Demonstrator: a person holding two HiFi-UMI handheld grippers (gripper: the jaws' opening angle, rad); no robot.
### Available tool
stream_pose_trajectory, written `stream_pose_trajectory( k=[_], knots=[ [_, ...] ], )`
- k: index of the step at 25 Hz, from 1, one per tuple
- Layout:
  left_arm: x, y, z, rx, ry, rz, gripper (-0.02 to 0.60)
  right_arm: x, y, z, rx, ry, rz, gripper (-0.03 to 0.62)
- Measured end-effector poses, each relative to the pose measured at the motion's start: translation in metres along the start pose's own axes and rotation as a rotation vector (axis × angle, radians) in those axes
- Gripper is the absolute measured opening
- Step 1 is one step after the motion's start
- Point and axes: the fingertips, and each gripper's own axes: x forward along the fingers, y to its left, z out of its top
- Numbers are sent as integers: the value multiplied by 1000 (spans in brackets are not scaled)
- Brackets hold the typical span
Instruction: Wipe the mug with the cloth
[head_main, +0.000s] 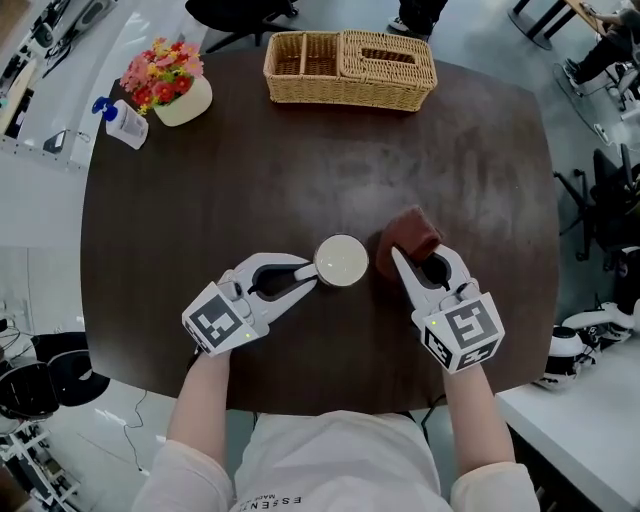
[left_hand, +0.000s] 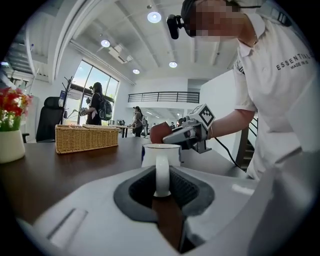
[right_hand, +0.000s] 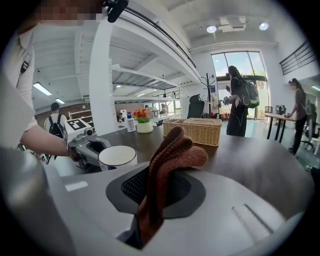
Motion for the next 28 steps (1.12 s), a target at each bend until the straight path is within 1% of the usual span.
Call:
stream_pose_trajectory(
  k=[5, 8, 12, 15, 17, 19, 21, 23, 25, 26, 27, 28],
  knots=[
    [-2, -1, -6, 10, -2, -3, 69, -2, -1, -4, 10, 4, -11, 81],
    [-3, 0, -10, -14, 11, -11, 69, -4, 1, -3, 19, 3, -13, 81],
    [-7, 1, -15, -29, 35, 20, 96, -7, 4, -2, 34, 6, -11, 81],
    [-14, -3, -10, -8, 35, 45, 112, -10, 10, 2, 39, 1, -9, 81],
    [-22, -9, 4, 11, 24, 68, 113, -16, 17, 6, 34, -4, -6, 81],
    [-34, -15, 31, 11, -20, 103, 112, -25, 26, 12, 26, -10, -3, 81],
    [-47, -20, 57, 16, -59, 158, 112, -37, 35, 19, 20, -17, 0, 81],
    [-59, -24, 80, 34, -73, 226, 112, -52, 46, 27, 14, -25, 4, 81],
    [-72, -32, 107, 32, -106, 288, 107, -72, 59, 38, 6, -43, 8, 81],
    [-79, -38, 123, 22, -138, 317, 90, -83, 66, 45, 0, -59, 12, 81],
    [-86, -45, 140, 10, -177, 343, 59, -94, 74, 51, -8, -78, 20, 81],
    [-94, -54, 156, 0, -220, 363, 9, -104, 82, 58, -21, -99, 28, 81]
  ],
)
